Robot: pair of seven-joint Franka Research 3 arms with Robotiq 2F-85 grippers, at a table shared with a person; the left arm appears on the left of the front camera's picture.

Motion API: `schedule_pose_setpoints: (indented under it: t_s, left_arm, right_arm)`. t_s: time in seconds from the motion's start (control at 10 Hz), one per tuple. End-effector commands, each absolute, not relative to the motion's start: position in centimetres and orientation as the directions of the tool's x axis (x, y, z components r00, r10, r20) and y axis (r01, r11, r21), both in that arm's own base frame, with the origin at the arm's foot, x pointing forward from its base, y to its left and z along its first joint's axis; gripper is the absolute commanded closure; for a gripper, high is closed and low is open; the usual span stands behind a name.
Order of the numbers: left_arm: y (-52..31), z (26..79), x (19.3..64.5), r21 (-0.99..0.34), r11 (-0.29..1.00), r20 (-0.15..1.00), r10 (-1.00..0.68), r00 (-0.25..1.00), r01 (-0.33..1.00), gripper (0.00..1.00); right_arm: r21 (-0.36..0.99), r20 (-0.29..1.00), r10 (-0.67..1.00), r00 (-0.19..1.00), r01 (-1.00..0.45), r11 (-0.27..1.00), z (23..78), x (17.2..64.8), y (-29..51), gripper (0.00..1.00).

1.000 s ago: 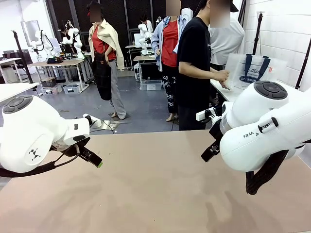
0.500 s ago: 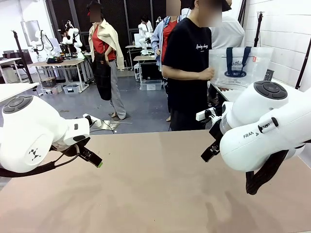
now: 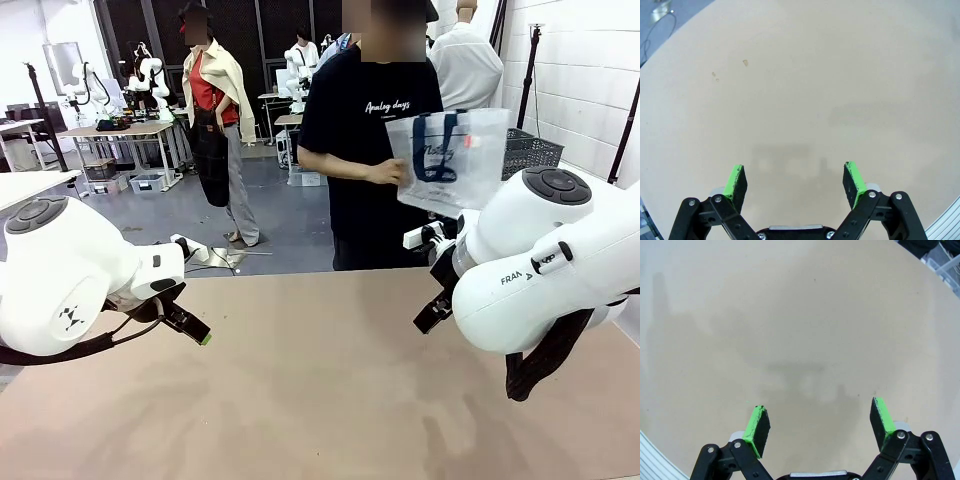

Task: Transfer purchased items from the store into the shopping bag.
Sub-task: Open the Reusable shopping bag in the center of the table.

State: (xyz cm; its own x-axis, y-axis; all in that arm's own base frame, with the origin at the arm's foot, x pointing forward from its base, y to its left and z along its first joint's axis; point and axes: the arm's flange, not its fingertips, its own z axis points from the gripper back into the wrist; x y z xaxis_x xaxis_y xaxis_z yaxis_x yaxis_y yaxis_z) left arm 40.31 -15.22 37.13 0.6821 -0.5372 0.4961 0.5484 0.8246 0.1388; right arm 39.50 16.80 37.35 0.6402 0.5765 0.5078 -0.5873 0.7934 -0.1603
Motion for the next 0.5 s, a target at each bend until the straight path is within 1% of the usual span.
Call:
schedule_pose_setpoints:
  t_s: [0.0, 0.4]
  left_arm:
    - [-15.10, 37.13, 40.35, 0.138, 0.826, 0.497, -0.535, 0.683, 0.546, 0.00]
    - [-15.10, 37.13, 40.35, 0.138, 0.826, 0.497, -0.535, 0.683, 0.546, 0.00]
  right_arm:
    - [-0.160, 0.508, 0.576, 0.640, -0.587, 0.793, 37.35, 39.50, 16.79, 0.00]
    - [-0.160, 0.508, 0.576, 0.640, -0.587, 0.793, 37.35, 39.50, 16.79, 0.00]
